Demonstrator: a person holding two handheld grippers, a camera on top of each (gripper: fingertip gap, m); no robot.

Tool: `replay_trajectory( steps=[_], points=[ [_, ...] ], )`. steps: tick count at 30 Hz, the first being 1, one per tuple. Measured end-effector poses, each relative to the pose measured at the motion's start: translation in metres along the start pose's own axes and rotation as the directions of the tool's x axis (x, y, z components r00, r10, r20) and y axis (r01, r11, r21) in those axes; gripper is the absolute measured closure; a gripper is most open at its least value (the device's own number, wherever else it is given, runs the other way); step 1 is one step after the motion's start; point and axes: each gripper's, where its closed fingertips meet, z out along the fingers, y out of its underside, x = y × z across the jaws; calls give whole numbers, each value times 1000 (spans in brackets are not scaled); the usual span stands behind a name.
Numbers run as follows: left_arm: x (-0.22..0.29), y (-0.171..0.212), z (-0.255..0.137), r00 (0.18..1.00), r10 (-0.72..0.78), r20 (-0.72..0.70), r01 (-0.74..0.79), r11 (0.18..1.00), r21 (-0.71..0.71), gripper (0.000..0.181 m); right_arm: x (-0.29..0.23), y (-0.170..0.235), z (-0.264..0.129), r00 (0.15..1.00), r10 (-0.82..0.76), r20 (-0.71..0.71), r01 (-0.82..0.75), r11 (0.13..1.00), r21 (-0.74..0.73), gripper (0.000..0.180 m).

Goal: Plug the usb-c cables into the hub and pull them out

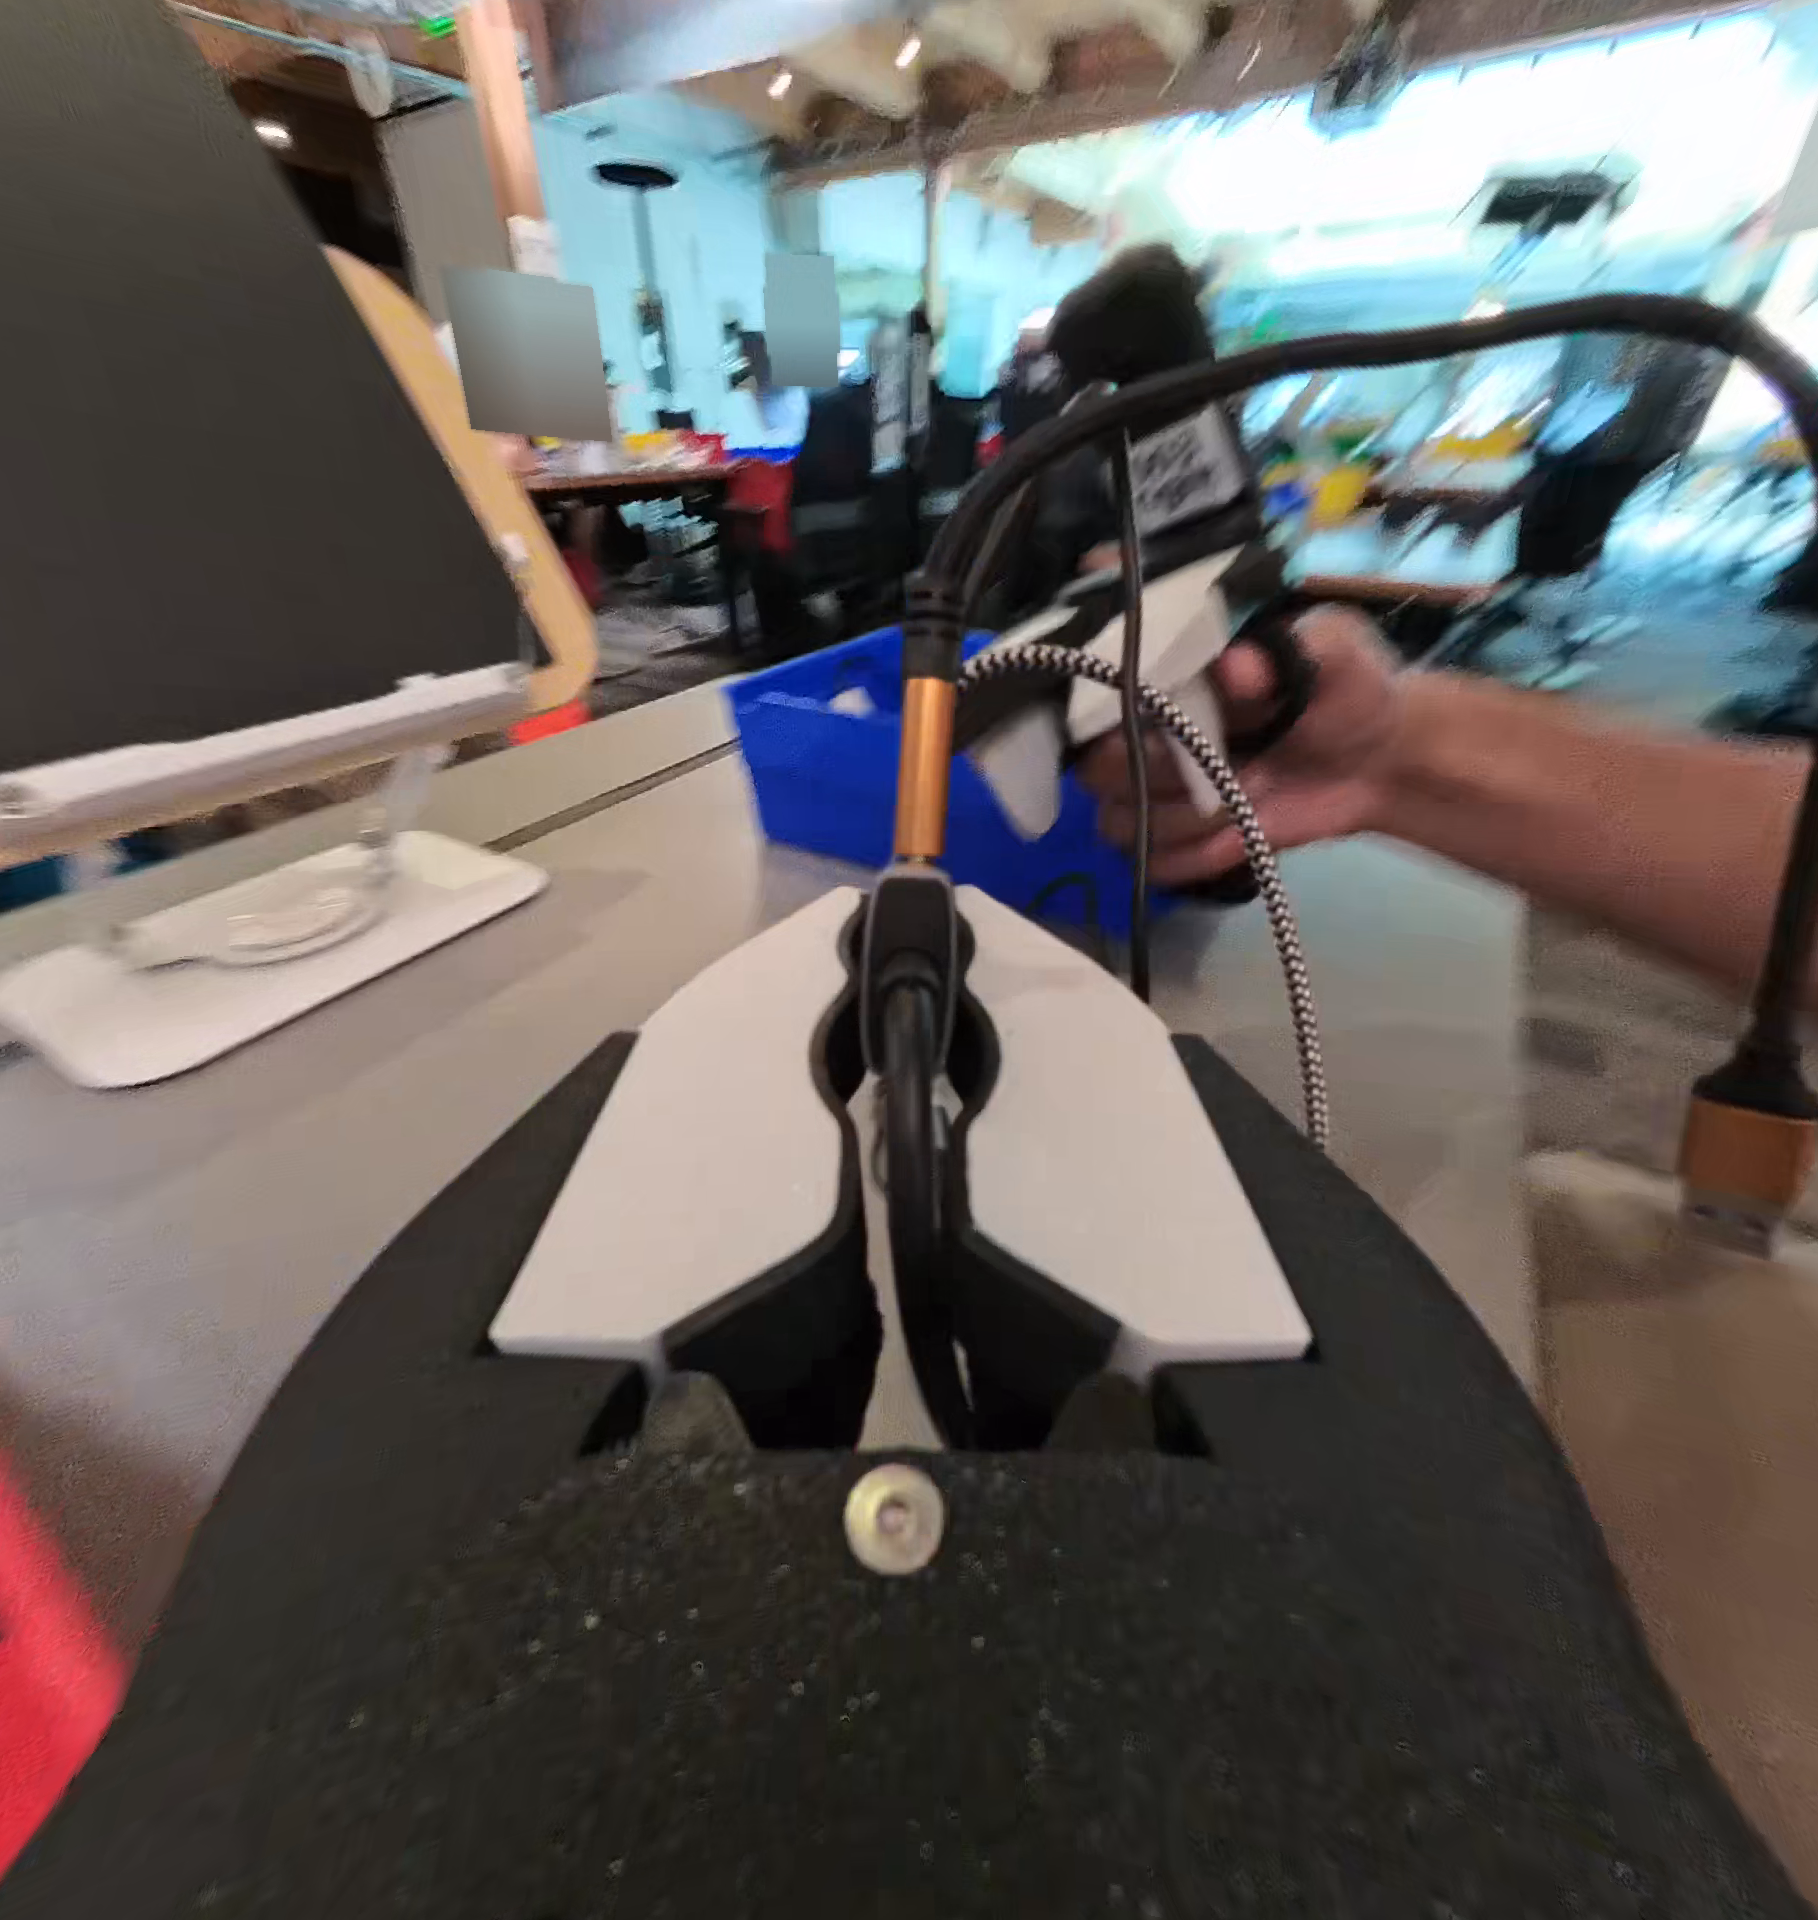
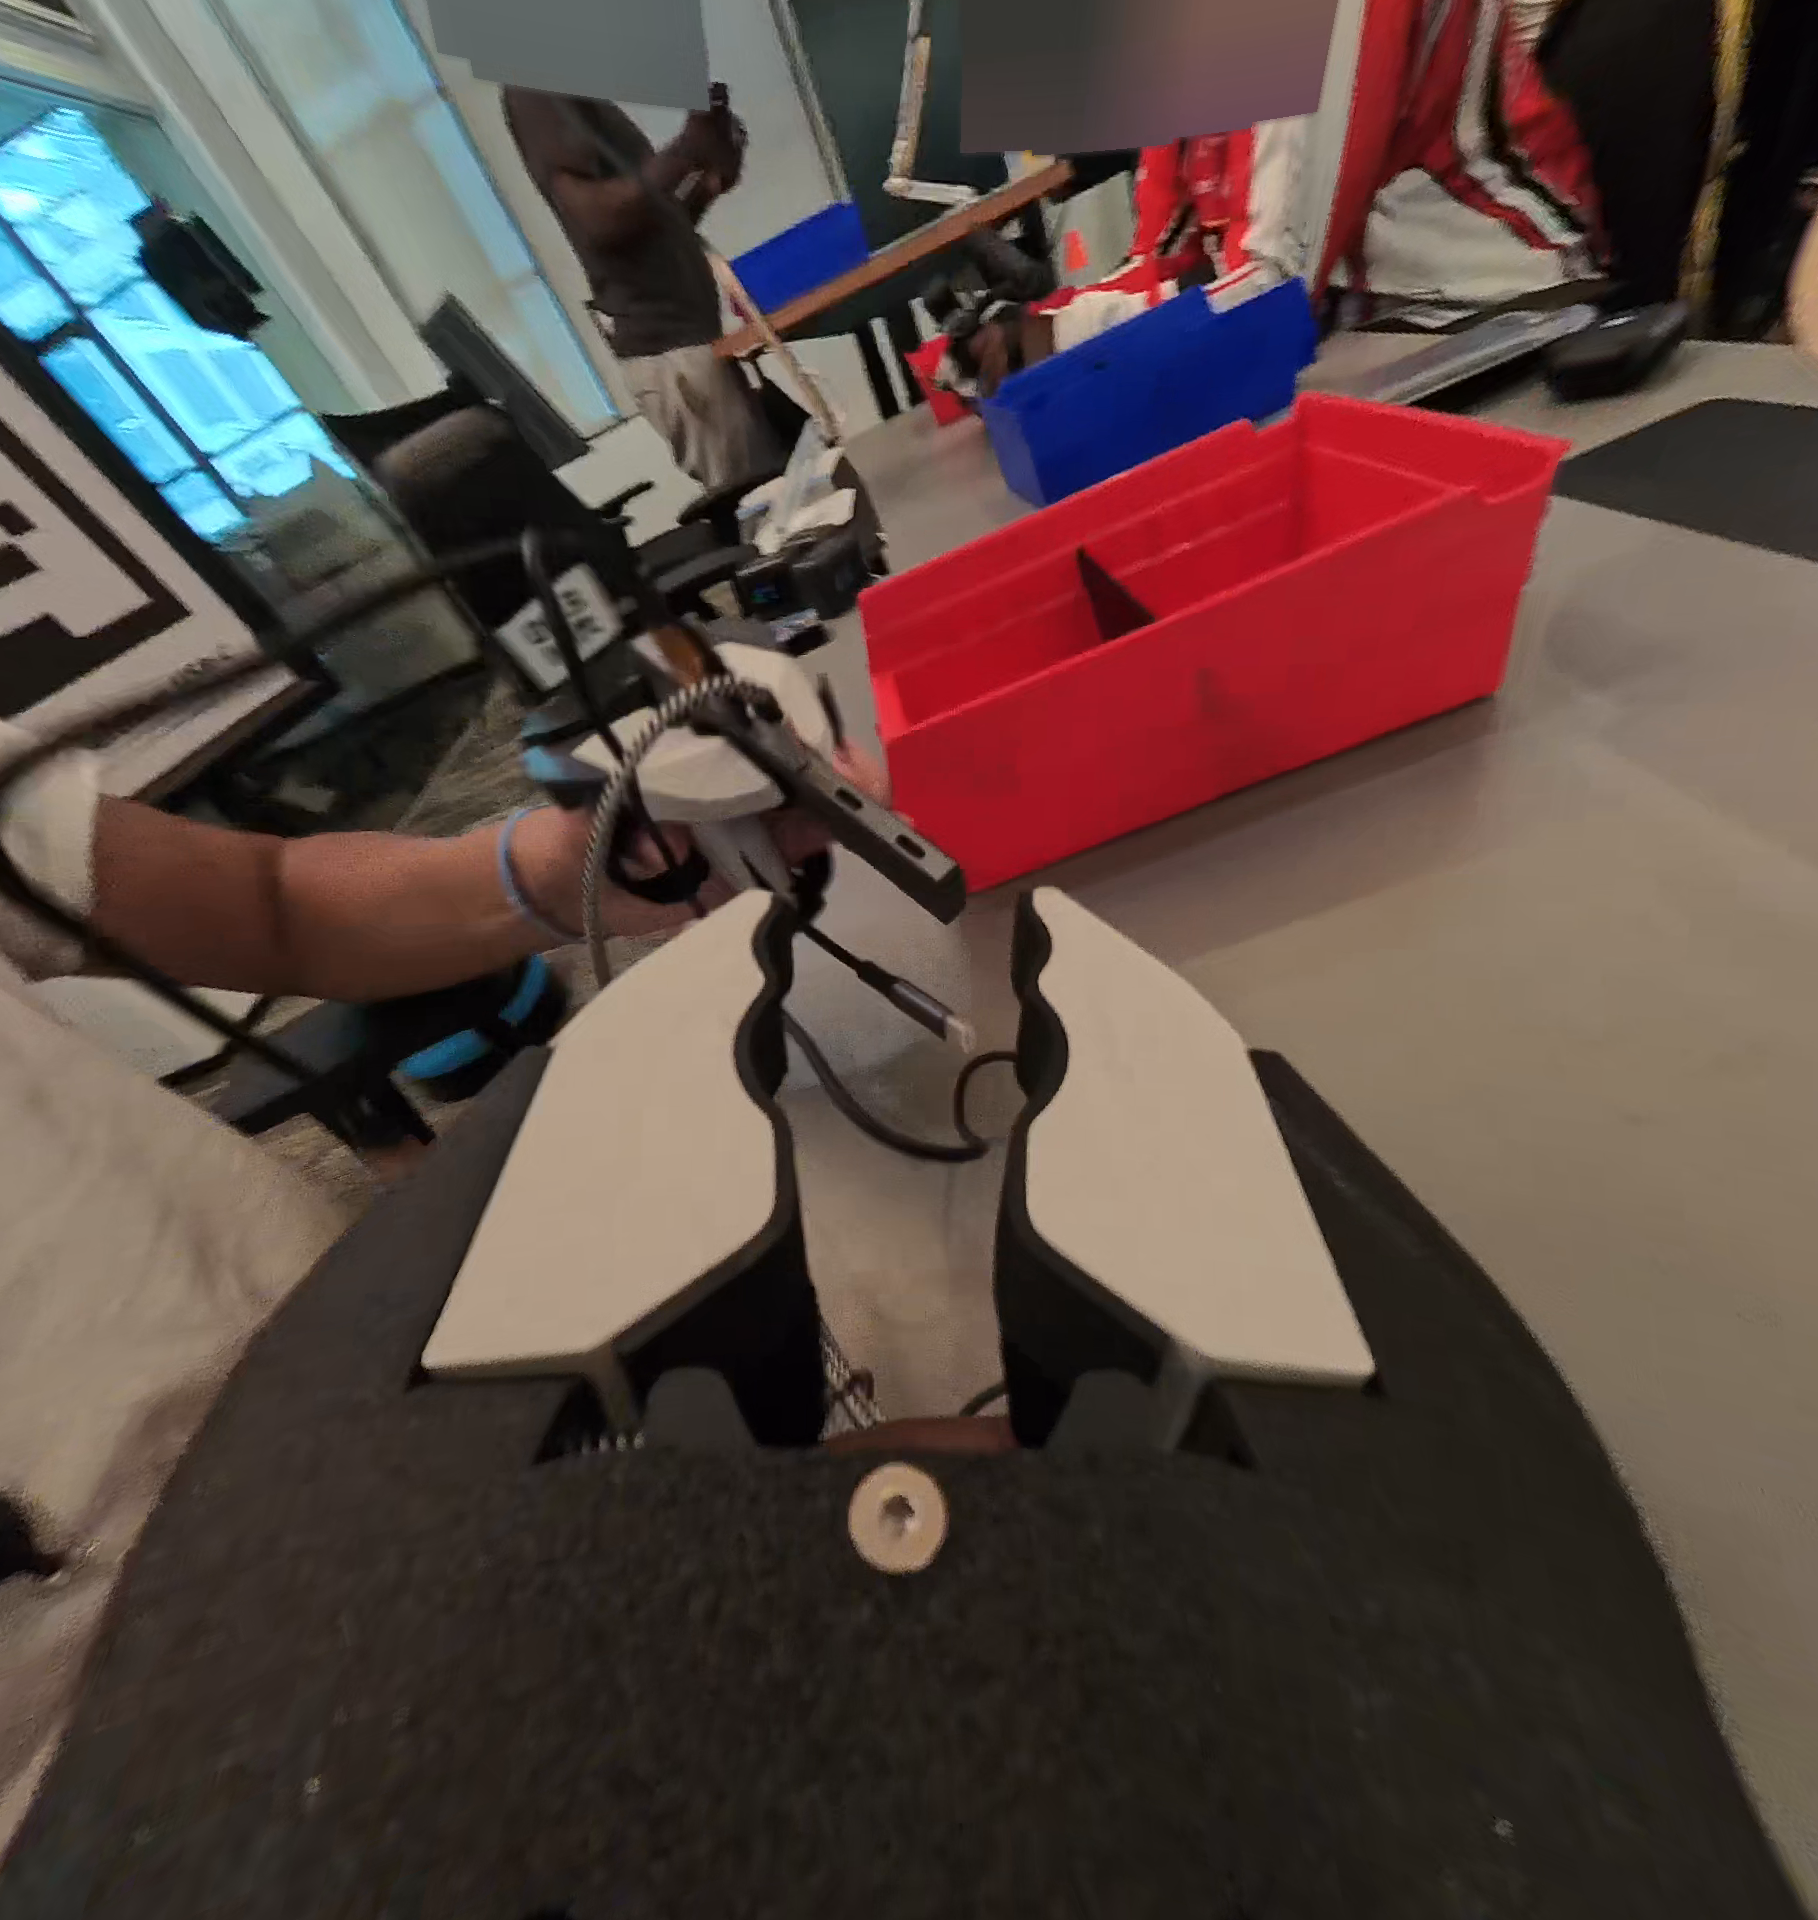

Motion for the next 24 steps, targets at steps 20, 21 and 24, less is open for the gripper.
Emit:
replay_trajectory(
  steps=[20,21,24],
  points=[
    [-85,-57,-32,943,-331,47,299,898,322,156,-5,-146,-73,967,-253,-38,256,962,91,170],
    [-83,-51,-39,939,-337,64,301,899,318,155,-6,-165,-82,956,-285,-66,290,953,90,170],
    [-64,-33,-62,945,-307,115,258,913,318,170,-8,-225,-108,912,-377,-164,391,918,66,170]
  ],
)
